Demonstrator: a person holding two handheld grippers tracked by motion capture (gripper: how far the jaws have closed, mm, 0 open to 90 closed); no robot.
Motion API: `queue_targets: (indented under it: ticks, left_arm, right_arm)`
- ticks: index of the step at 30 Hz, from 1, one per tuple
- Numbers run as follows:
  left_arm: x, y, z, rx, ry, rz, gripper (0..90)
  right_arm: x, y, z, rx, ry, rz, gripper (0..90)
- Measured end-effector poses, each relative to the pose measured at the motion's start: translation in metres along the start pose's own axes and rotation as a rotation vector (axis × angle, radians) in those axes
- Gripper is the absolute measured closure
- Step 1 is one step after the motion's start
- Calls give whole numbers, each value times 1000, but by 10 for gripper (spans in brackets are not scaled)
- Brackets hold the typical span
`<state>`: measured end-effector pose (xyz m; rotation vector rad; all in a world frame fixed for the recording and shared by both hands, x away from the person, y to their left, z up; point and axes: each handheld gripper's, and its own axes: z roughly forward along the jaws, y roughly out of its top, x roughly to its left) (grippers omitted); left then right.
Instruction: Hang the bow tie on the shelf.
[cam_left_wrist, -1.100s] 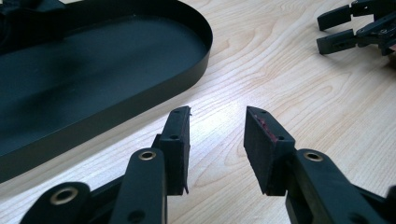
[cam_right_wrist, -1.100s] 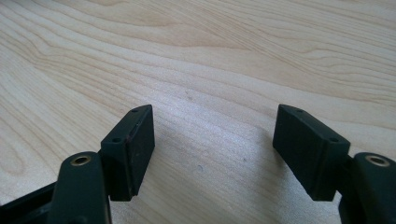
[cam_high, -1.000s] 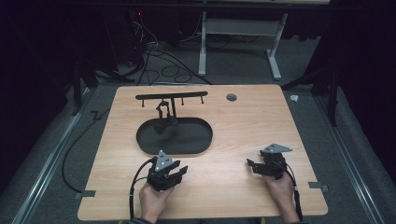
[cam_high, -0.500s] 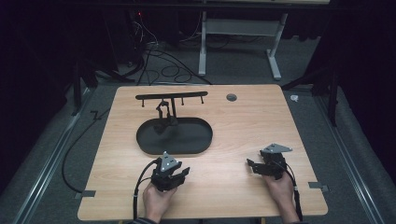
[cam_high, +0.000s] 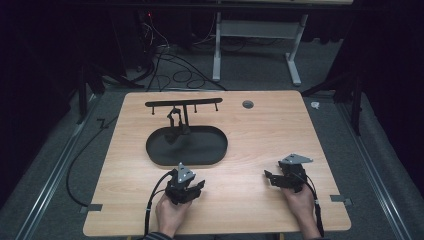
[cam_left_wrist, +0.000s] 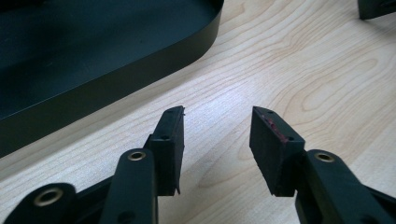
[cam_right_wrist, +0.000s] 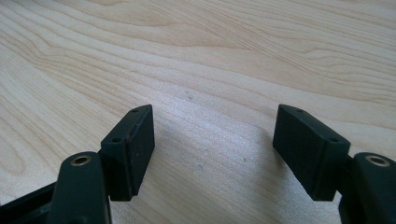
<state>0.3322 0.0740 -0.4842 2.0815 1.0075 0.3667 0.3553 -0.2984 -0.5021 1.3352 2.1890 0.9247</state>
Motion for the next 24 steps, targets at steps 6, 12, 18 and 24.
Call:
queue_targets:
  ticks: [6,12,18,24]
  left_arm:
    - [0,-3,9,19,0,-5,537]
    - [-3,-6,17,44,16,22,517]
    - [-7,-12,20,-2,40,44,490]
    - [-7,-12,20,-3,40,42,486]
  right_arm:
    - [0,0,0,0,0,0,310]
    - [0,0,0,-1,-1,-3,310]
    - [0,0,0,-1,-1,-3,310]
    - [0,0,0,-2,0,-4,311]
